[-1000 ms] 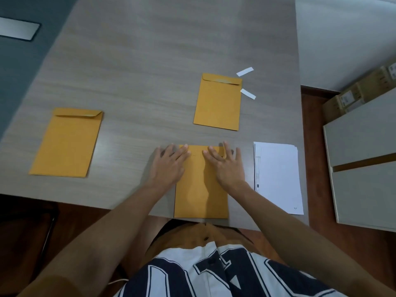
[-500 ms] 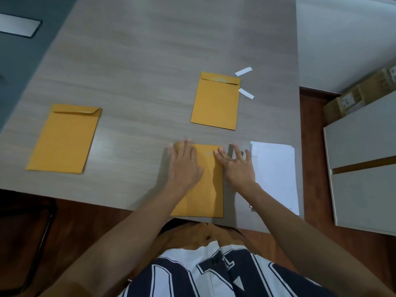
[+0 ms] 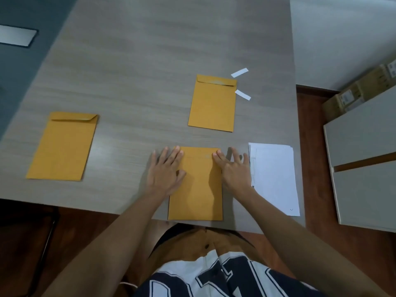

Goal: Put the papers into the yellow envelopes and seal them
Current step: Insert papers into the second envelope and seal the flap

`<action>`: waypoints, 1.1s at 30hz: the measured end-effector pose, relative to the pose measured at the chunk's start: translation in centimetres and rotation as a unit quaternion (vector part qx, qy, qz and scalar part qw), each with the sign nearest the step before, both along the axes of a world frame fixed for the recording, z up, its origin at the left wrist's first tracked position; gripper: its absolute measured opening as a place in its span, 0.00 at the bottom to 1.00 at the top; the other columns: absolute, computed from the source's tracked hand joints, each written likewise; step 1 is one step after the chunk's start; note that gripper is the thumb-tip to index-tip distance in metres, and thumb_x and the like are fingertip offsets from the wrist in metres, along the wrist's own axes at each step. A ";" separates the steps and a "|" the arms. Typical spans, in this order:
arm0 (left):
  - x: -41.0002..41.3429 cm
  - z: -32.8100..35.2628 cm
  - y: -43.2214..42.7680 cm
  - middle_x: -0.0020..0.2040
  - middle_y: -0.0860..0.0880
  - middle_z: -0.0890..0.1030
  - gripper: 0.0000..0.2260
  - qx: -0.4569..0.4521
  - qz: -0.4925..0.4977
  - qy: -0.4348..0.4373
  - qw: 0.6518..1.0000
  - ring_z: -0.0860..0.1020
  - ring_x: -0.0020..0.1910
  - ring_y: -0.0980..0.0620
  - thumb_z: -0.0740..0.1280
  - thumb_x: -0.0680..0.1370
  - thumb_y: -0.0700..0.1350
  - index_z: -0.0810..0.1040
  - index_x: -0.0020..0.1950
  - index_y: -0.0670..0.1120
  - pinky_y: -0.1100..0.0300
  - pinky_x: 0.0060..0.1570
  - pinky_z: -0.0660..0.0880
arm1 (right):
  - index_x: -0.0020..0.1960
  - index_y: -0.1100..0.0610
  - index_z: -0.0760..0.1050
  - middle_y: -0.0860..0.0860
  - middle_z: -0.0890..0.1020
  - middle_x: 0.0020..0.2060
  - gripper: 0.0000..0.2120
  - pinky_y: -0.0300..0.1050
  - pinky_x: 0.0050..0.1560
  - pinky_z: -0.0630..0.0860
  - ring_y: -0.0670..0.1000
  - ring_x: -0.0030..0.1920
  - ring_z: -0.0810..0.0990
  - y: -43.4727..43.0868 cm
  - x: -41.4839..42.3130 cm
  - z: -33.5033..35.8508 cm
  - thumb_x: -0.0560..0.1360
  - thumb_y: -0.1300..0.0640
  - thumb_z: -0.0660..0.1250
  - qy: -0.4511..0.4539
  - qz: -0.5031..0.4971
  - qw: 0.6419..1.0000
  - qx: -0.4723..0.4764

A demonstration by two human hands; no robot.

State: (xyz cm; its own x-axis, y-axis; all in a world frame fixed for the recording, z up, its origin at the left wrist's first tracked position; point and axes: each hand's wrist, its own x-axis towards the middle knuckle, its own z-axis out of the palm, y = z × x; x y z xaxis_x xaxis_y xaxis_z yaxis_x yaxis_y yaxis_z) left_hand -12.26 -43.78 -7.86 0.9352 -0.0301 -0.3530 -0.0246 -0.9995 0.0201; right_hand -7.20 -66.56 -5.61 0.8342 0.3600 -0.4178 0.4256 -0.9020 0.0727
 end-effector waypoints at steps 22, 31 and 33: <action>0.2 0.5 -0.9 0.80 0.55 0.38 0.29 0.021 0.015 0.036 0.999 0.39 0.79 0.48 0.44 0.82 0.59 0.38 0.79 0.52 0.42 0.75 0.43 | 0.80 0.56 0.49 0.52 0.53 0.79 0.37 0.51 0.79 0.43 0.52 0.79 0.47 -0.4 -1.2 -1.3 0.75 0.43 0.30 0.029 -0.016 0.992 0.118; 0.5 0.8 -0.3 0.81 0.55 0.46 0.27 0.016 -0.004 0.017 1.000 0.43 0.79 0.45 0.48 0.82 0.57 0.47 0.80 0.51 0.44 0.75 0.48 | 0.80 0.54 0.52 0.51 0.58 0.78 0.32 0.56 0.77 0.44 0.56 0.79 0.48 -0.7 -1.4 -0.7 0.79 0.44 0.34 0.011 -0.011 0.997 0.081; 0.7 1.3 -0.4 0.80 0.54 0.53 0.25 -0.019 0.002 -0.006 1.000 0.50 0.78 0.47 0.51 0.82 0.55 0.55 0.79 0.51 0.49 0.74 0.52 | 0.79 0.55 0.54 0.52 0.59 0.78 0.26 0.55 0.77 0.45 0.56 0.79 0.49 -0.7 -1.2 -0.7 0.83 0.48 0.42 0.009 -0.014 0.995 0.097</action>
